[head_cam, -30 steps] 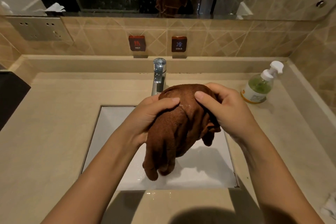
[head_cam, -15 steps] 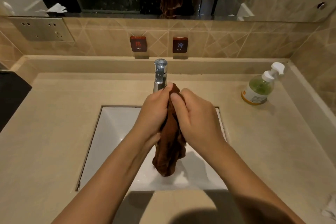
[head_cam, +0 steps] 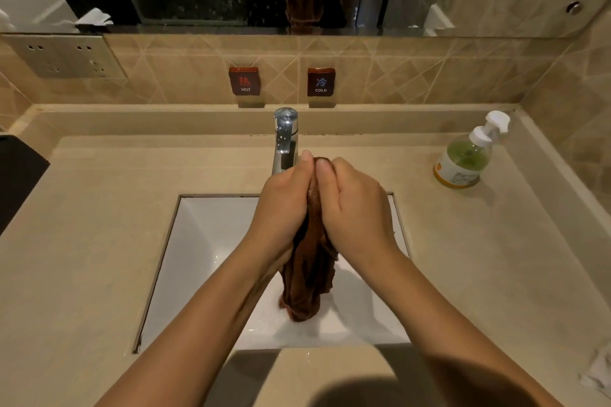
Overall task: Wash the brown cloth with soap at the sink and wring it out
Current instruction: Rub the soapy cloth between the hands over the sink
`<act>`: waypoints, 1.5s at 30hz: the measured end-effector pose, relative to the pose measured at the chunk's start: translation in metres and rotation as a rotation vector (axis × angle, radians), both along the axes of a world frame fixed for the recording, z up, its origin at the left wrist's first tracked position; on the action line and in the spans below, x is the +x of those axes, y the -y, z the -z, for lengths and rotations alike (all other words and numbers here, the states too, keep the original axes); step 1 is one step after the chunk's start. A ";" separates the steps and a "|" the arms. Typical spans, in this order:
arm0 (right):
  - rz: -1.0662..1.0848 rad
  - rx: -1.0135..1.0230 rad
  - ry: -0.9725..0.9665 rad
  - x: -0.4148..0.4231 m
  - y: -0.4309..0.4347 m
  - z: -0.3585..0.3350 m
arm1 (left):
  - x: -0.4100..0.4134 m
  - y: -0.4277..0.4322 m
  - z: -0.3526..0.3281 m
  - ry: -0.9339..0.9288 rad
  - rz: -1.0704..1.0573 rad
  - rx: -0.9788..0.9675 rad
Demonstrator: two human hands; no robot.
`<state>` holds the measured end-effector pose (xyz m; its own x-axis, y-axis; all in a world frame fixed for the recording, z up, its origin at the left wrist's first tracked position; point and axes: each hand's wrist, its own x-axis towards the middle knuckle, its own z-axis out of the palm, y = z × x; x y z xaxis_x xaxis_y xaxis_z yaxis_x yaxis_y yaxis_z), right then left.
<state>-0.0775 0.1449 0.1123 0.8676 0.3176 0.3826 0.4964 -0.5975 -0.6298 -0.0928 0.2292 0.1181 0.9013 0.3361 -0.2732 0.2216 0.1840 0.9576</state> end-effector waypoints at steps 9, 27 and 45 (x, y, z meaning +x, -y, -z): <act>-0.016 0.009 -0.042 -0.003 -0.002 0.005 | 0.005 -0.001 0.003 -0.027 0.001 0.021; 0.073 0.210 -0.202 0.009 -0.015 0.010 | 0.004 0.003 0.010 0.040 -0.068 0.184; 0.068 0.203 -0.299 0.030 -0.013 -0.006 | 0.013 0.000 0.004 -0.013 0.016 0.072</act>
